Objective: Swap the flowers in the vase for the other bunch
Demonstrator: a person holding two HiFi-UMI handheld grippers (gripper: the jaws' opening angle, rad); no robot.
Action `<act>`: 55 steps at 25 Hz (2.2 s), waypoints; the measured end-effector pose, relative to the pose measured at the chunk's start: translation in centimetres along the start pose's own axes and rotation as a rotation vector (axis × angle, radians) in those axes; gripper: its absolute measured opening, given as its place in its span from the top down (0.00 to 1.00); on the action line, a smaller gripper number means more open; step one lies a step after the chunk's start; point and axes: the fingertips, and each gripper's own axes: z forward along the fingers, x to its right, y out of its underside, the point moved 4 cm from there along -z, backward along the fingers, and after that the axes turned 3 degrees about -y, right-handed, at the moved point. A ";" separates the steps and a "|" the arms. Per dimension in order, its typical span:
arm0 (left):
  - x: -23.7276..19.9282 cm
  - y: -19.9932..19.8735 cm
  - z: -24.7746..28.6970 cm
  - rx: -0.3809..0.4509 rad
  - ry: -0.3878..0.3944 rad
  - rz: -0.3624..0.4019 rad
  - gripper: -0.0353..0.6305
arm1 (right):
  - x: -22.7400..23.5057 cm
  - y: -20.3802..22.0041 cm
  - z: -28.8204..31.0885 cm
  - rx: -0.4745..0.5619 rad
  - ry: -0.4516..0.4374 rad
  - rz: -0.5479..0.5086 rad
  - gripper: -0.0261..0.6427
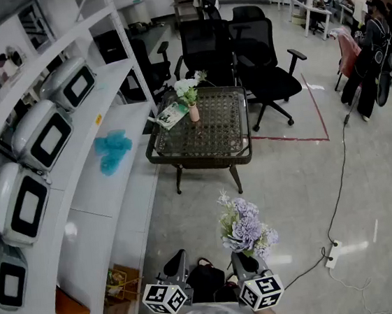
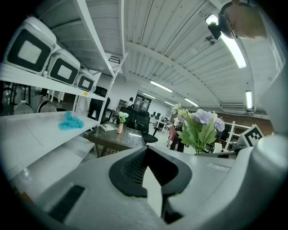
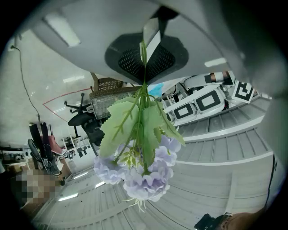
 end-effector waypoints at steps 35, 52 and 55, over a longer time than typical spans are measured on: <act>-5.6 -9.4 12.8 0.074 0.110 -0.061 0.95 | 2.3 -8.4 11.7 0.002 0.028 -0.038 0.93; -11.6 -13.7 13.9 0.109 0.154 -0.010 0.95 | -0.4 -12.5 19.5 0.037 0.046 -0.121 0.92; -12.8 -13.9 13.5 0.107 0.148 -0.017 0.95 | -0.5 -12.4 20.6 0.023 0.053 -0.119 0.93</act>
